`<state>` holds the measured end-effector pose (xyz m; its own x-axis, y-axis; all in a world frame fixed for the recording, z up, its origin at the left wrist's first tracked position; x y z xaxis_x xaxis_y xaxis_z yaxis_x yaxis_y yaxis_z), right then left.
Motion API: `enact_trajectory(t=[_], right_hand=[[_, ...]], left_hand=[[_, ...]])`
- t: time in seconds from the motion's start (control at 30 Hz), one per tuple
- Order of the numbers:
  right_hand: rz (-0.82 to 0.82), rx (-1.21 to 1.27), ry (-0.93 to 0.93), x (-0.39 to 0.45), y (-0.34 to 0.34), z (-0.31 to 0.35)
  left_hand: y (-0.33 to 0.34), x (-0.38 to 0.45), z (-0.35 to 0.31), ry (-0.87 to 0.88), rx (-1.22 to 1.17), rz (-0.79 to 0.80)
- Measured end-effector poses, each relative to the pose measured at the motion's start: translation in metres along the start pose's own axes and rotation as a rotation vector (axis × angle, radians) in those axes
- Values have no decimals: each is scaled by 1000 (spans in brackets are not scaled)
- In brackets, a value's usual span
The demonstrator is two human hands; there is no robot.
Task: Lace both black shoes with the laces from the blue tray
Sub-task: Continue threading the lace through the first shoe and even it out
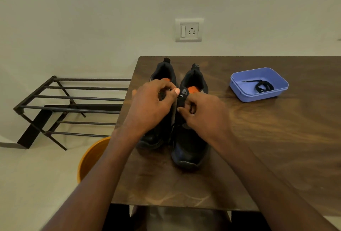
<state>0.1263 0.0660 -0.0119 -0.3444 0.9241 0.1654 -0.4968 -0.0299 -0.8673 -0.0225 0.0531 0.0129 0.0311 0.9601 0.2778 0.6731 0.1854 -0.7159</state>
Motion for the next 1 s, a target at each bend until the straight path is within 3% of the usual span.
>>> enact_trajectory(t=[0.1,0.2,0.33,0.43,0.53,0.6,0.73,0.8,0.9,1.0], right_hand=[[38,277,86,0,-5,-15],[134,942,222,-7,-10,-27],[154,1456,146,-13,-47,-23],[194,1395,-9,-15,-63,-10],[280,1232,-102,-18,-61,2],[230,1206,-50,-14,-60,-10],[-54,1168,228,-11,-61,-72],[-50,1036,256,-12,-58,-82],[108,934,142,-9,-43,-54],[117,935,74,-4,-34,-35]], left_hand=[[7,2,-4,19,16,-13],[10,2,-10,39,-54,-12],[-2,0,-12,18,-212,-80],[-7,-1,-34,73,-478,-71],[4,-2,-54,130,-616,77],[10,-3,-51,130,-487,133],[6,-3,-16,30,-29,72],[5,-4,-13,24,121,53],[2,-5,-30,84,-23,-8],[21,-3,-41,91,-338,136]])
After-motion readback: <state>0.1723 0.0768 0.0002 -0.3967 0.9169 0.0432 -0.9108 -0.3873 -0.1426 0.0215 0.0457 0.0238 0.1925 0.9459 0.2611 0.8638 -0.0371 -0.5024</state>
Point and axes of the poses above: each hand's wrist, its own x-axis towards the middle knuckle, its own y-axis out of the palm, z = x × y, the point moved 10 cm from there along x, towards the middle knuckle, and after that the axes turned 6 degrees about z, right-handed, at the moved point
